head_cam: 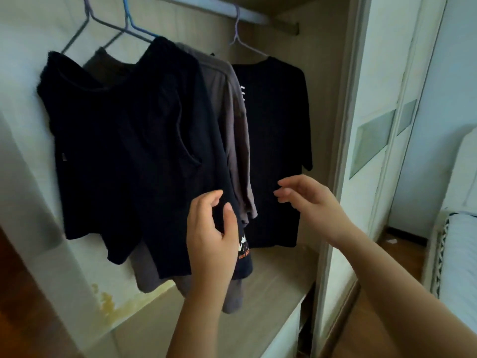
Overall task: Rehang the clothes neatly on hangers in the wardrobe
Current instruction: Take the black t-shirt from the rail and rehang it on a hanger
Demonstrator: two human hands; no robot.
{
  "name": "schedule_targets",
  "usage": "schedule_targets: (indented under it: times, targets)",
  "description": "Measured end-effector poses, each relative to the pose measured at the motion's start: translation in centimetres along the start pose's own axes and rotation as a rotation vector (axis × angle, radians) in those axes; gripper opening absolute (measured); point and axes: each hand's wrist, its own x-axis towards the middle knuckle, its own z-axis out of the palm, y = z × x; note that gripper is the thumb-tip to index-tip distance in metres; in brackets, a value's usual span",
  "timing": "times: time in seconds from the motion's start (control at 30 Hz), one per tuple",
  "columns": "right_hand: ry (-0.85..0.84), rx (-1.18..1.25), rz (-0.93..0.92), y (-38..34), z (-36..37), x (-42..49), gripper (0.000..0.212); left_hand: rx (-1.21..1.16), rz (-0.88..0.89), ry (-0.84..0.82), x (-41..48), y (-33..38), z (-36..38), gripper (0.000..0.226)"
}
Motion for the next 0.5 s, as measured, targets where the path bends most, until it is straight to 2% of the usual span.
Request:
schedule_targets:
  times: [0.2, 0.33, 0.5]
  targets:
    - [0.004, -0.005, -0.133, 1.2, -3.1, 8.3, 0.018, 0.119, 0.229, 0.047, 6.2, 2.2, 4.0, 0.033]
    - [0.023, 0.001, -0.179, 2.6, -6.1, 15.5, 0.02, 0.344, 0.378, 0.083, 12.4, 3.1, 7.9, 0.034]
    - [0.103, -0.04, -0.252, 4.3, -9.4, 24.5, 0.017, 0.585, 0.47, 0.186, 19.2, 2.6, 10.8, 0.034]
